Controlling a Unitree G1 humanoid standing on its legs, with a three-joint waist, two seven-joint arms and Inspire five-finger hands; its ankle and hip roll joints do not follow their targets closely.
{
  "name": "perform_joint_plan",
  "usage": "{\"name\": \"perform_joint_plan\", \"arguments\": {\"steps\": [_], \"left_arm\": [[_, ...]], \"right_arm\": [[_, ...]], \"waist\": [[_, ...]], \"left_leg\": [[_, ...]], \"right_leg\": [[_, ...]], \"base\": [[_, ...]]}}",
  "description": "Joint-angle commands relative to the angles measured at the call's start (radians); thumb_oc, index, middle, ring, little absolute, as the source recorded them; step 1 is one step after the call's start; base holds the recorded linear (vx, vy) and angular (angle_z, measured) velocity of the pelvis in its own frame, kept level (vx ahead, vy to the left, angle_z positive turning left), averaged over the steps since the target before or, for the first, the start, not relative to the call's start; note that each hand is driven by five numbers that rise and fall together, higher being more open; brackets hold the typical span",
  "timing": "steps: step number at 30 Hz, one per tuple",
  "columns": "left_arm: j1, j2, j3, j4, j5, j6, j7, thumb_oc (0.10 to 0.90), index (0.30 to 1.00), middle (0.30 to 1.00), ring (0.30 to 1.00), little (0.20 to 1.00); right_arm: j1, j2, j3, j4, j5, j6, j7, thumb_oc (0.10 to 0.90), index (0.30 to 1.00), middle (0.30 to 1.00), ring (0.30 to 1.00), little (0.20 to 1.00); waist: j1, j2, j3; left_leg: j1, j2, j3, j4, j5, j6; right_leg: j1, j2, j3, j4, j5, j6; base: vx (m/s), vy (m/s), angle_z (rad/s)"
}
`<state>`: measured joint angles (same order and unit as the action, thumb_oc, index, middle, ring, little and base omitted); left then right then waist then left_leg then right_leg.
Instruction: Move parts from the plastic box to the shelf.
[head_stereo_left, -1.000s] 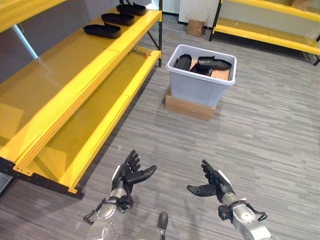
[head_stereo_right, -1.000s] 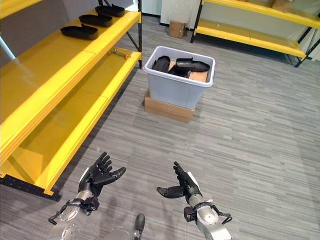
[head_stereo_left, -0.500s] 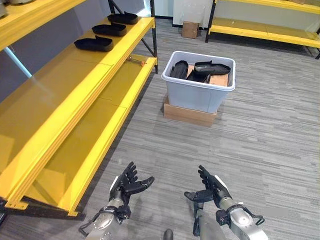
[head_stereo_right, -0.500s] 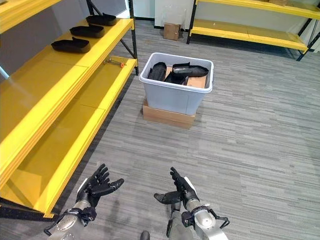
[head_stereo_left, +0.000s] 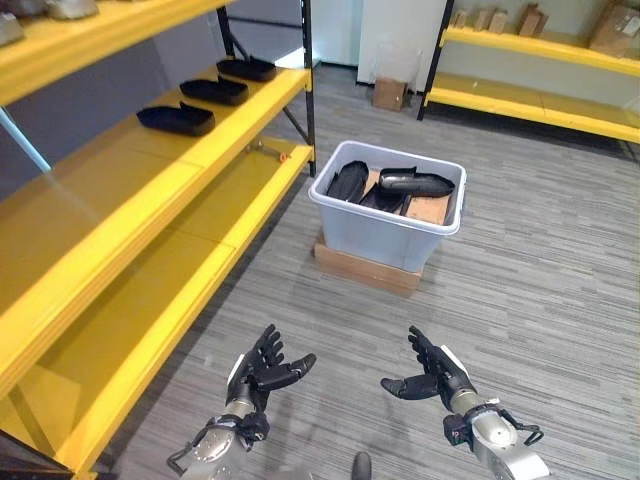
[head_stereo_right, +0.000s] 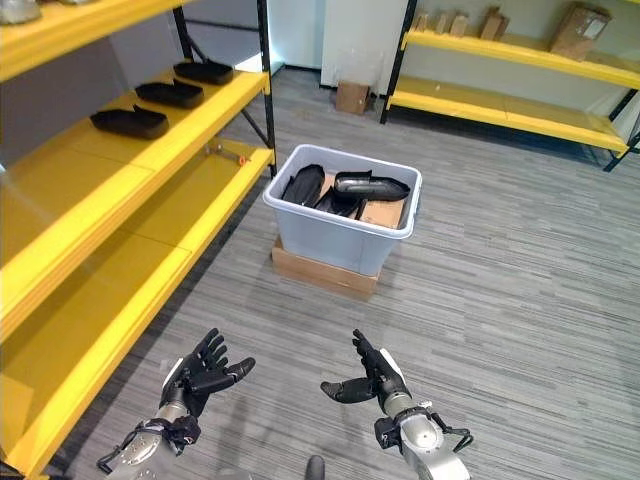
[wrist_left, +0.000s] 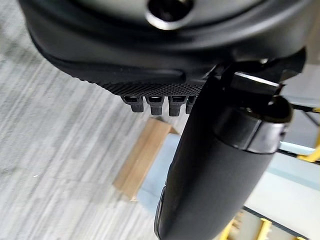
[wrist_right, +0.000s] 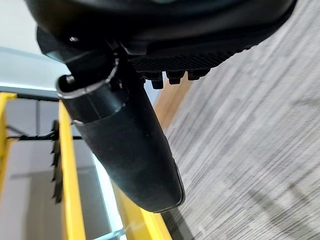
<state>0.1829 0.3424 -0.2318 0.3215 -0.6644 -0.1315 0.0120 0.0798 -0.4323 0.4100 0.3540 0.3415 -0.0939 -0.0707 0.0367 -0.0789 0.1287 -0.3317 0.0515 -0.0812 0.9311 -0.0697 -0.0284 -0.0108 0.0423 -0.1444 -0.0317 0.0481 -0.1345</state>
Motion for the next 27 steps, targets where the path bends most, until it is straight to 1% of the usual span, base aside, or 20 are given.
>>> {"name": "perform_joint_plan", "arguments": {"steps": [1, 2, 3, 4, 5, 6, 7, 8, 10, 12, 14, 15, 17, 18, 19, 21, 23, 24, 26, 27], "left_arm": [[-0.041, 0.008, 0.016, -0.097, -0.039, -0.079, -0.018, 0.9, 1.0, 1.0, 1.0, 1.0], [-0.04, 0.008, 0.016, -0.097, -0.039, -0.079, -0.018, 0.9, 1.0, 1.0, 1.0, 1.0], [-0.029, 0.007, 0.024, -0.09, -0.046, -0.081, -0.022, 0.9, 1.0, 1.0, 1.0, 1.0], [-0.025, 0.008, 0.027, -0.084, -0.043, -0.083, -0.025, 0.9, 1.0, 1.0, 1.0, 1.0], [-0.025, 0.009, 0.028, -0.085, -0.038, -0.086, -0.023, 0.9, 1.0, 1.0, 1.0, 1.0], [-0.025, 0.009, 0.027, -0.085, -0.038, -0.086, -0.023, 0.9, 1.0, 1.0, 1.0, 1.0], [-0.025, 0.011, 0.029, -0.083, -0.034, -0.088, -0.024, 0.9, 1.0, 1.0, 1.0, 1.0], [-0.025, 0.009, 0.032, -0.084, -0.033, -0.09, -0.023, 0.9, 1.0, 1.0, 1.0, 1.0], [-0.024, 0.006, 0.039, -0.083, -0.034, -0.092, -0.021, 0.9, 1.0, 1.0, 1.0, 1.0], [-0.017, 0.003, 0.041, -0.079, -0.04, -0.092, -0.02, 0.9, 1.0, 1.0, 1.0, 1.0], [-0.018, 0.005, 0.042, -0.081, -0.041, -0.093, -0.019, 0.9, 1.0, 1.0, 1.0, 1.0], [-0.027, 0.012, 0.04, -0.089, -0.035, -0.099, -0.017, 0.9, 1.0, 1.0, 1.0, 1.0], [-0.03, 0.016, 0.039, -0.091, -0.034, -0.1, -0.014, 0.9, 1.0, 1.0, 1.0, 1.0], [-0.04, 0.023, 0.038, -0.108, -0.04, -0.102, -0.006, 0.9, 1.0, 1.0, 1.0, 1.0], [-0.04, 0.023, 0.038, -0.108, -0.04, -0.102, -0.006, 0.9, 1.0, 1.0, 1.0, 1.0], [-0.047, 0.031, 0.033, -0.117, -0.044, -0.097, -0.002, 0.9, 1.0, 1.0, 1.0, 1.0], [-0.054, 0.04, 0.029, -0.121, -0.037, -0.095, 0.002, 0.9, 1.0, 1.0, 1.0, 1.0], [-0.054, 0.039, 0.029, -0.121, -0.037, -0.095, 0.002, 0.9, 1.0, 1.0, 1.0, 1.0], [-0.06, 0.051, 0.023, -0.127, -0.019, -0.09, 0.004, 0.9, 1.0, 1.0, 1.0, 1.0], [-0.058, 0.056, 0.023, -0.128, -0.016, -0.088, 0.003, 0.9, 1.0, 1.0, 1.0, 1.0]], "right_arm": [[-0.042, -0.049, -0.056, -0.102, 0.037, -0.086, -0.012, 0.9, 1.0, 1.0, 1.0, 1.0], [-0.041, -0.049, -0.056, -0.103, 0.037, -0.085, -0.012, 0.9, 1.0, 1.0, 1.0, 1.0], [-0.031, -0.05, -0.06, -0.096, 0.025, -0.087, -0.009, 0.9, 1.0, 1.0, 1.0, 1.0], [-0.025, -0.049, -0.061, -0.096, 0.019, -0.087, -0.007, 0.9, 1.0, 1.0, 1.0, 1.0], [-0.019, -0.048, -0.062, -0.096, 0.013, -0.087, -0.006, 0.9, 1.0, 1.0, 1.0, 1.0], [-0.018, -0.048, -0.062, -0.097, 0.013, -0.087, -0.006, 0.9, 1.0, 1.0, 1.0, 1.0], [-0.016, -0.047, -0.061, -0.093, 0.008, -0.086, -0.002, 0.9, 1.0, 1.0, 1.0, 1.0], [-0.016, -0.044, -0.059, -0.091, 0.006, -0.085, -0.002, 0.9, 1.0, 1.0, 1.0, 1.0], [-0.022, -0.038, -0.053, -0.086, 0.003, -0.08, 0.001, 0.9, 1.0, 1.0, 1.0, 1.0], [-0.027, -0.024, -0.039, -0.081, -0.003, -0.075, 0.013, 0.9, 1.0, 1.0, 1.0, 1.0], [-0.026, -0.02, -0.035, -0.086, -0.004, -0.075, 0.016, 0.9, 1.0, 1.0, 1.0, 1.0], [-0.029, -0.009, -0.031, -0.109, 0.001, -0.075, 0.019, 0.9, 1.0, 1.0, 1.0, 1.0], [-0.033, -0.006, -0.028, -0.111, -0.001, -0.075, 0.023, 0.9, 1.0, 1.0, 1.0, 1.0], [-0.043, 0.001, -0.02, -0.132, -0.006, -0.077, 0.029, 0.9, 1.0, 1.0, 1.0, 1.0], [-0.043, 0.001, -0.02, -0.132, -0.006, -0.077, 0.029, 0.9, 1.0, 1.0, 1.0, 1.0], [-0.056, 0.017, -0.011, -0.133, -0.028, -0.077, 0.031, 0.9, 1.0, 1.0, 1.0, 1.0], [-0.061, 0.028, -0.002, -0.132, -0.03, -0.076, 0.032, 0.9, 1.0, 1.0, 1.0, 1.0], [-0.062, 0.027, -0.002, -0.132, -0.03, -0.076, 0.032, 0.9, 1.0, 1.0, 1.0, 1.0], [-0.059, 0.04, -0.002, -0.137, -0.033, -0.073, 0.031, 0.9, 1.0, 1.0, 1.0, 1.0], [-0.056, 0.041, 0.0, -0.14, -0.034, -0.072, 0.035, 0.9, 1.0, 1.0, 1.0, 1.0]], "waist": [[0.032, 0.006, 0.028], [0.034, 0.004, 0.029], [0.045, 0.008, 0.023], [0.047, 0.013, 0.015], [0.053, 0.022, 0.013], [0.053, 0.02, 0.014], [0.066, 0.033, 0.006], [0.072, 0.036, 0.006], [0.084, 0.046, -0.003], [0.095, 0.049, -0.023], [0.095, 0.047, -0.03], [0.095, 0.038, -0.037], [0.099, 0.032, -0.045], [0.101, 0.021, -0.059], [0.102, 0.019, -0.059], [0.112, 0.009, -0.064], [0.101, 0.016, -0.054], [0.102, 0.018, -0.056], [0.081, 0.041, -0.037], [0.067, 0.056, -0.027]], "left_leg": [[0.019, 0.007, 0.028, -0.322, 0.131, -0.006], [0.023, 0.007, 0.031, -0.326, 0.13, -0.005], [0.021, 0.017, 0.05, -0.566, 0.12, -0.003], [0.029, 0.023, 0.051, -0.681, 0.142, -0.006], [0.028, 0.033, 0.046, -0.789, 0.207, -0.015], [0.04, 0.031, 0.047, -0.808, 0.218, -0.016], [0.027, 0.023, 0.045, -0.945, 0.27, -0.032], [0.032, 0.013, 0.048, -0.982, 0.287, -0.036], [0.031, 0.004, 0.05, -0.992, 0.315, -0.043], [0.058, 0.001, 0.011, -0.992, 0.314, -0.029], [0.065, -0.003, 0.015, -0.988, 0.314, -0.029], [0.058, -0.017, 0.03, -0.929, 0.278, -0.011], [0.054, -0.026, 0.032, -0.907, 0.255, -0.001], [0.047, -0.048, 0.049, -0.853, 0.201, 0.023], [0.044, -0.049, 0.05, -0.848, 0.198, 0.024], [0.076, -0.088, 0.059, -0.809, 0.134, 0.064], [0.108, -0.107, 0.049, -0.805, 0.105, 0.086], [0.105, -0.105, 0.049, -0.806, 0.107, 0.086], [0.163, -0.125, 0.035, -0.817, 0.081, 0.114], [0.19, -0.125, 0.025, -0.825, 0.073, 0.124]], "right_leg": [[0.054, -0.066, 0.042, -0.013, -0.06, 0.125], [0.056, -0.067, 0.044, -0.014, -0.061, 0.126], [0.084, -0.06, 0.048, -0.025, -0.08, 0.139], [0.095, -0.053, 0.049, -0.03, -0.088, 0.143], [0.116, -0.042, 0.054, -0.042, -0.097, 0.146], [0.12, -0.044, 0.054, -0.044, -0.096, 0.146], [0.153, -0.029, 0.059, -0.053, -0.109, 0.149], [0.168, -0.026, 0.066, -0.053, -0.117, 0.151], [0.199, -0.019, 0.092, -0.043, -0.145, 0.151], [0.218, -0.028, 0.111, -0.03, -0.169, 0.159], [0.227, -0.04, 0.108, -0.024, -0.177, 0.162], [0.235, -0.075, 0.1, -0.002, -0.184, 0.182], [0.233, -0.094, 0.103, 0.011, -0.185, 0.19], [0.227, -0.136, 0.096, 0.06, -0.177, 0.212], [0.227, -0.137, 0.097, 0.061, -0.179, 0.213], [0.168, -0.181, 0.108, 0.233, -0.1, 0.249], [0.089, -0.177, 0.122, 0.386, -0.006, 0.258], [0.085, -0.175, 0.122, 0.384, -0.003, 0.257], [0.001, -0.172, 0.131, 0.573, 0.116, 0.264], [-0.037, -0.163, 0.131, 0.646, 0.129, 0.261]], "base": [[0.22, 0.016, -0.1], [0.31, 0.064, -0.38], [0.32, 0.081, -0.36], [0.43, 0.12, -0.34], [0.21, 0.066, -0.12], [0.33, 0.083, -0.13], [0.31, 0.068, -0.15], [0.31, 0.074, -0.15], [0.33, 0.118, -0.38], [0.38, 0.175, -0.61], [0.25, 0.146, -0.62], [0.19, 0.131, -0.35], [0.28, 0.208, -0.14], [0.28, 0.22, -0.07], [0.37, 0.292, -0.01], [0.28, 0.264, -0.03], [0.14, 0.188, -0.14], [0.11, 0.17, 0.01], [0.14, 0.226, 0.22], [0.19, 0.262, 0.21]]}}
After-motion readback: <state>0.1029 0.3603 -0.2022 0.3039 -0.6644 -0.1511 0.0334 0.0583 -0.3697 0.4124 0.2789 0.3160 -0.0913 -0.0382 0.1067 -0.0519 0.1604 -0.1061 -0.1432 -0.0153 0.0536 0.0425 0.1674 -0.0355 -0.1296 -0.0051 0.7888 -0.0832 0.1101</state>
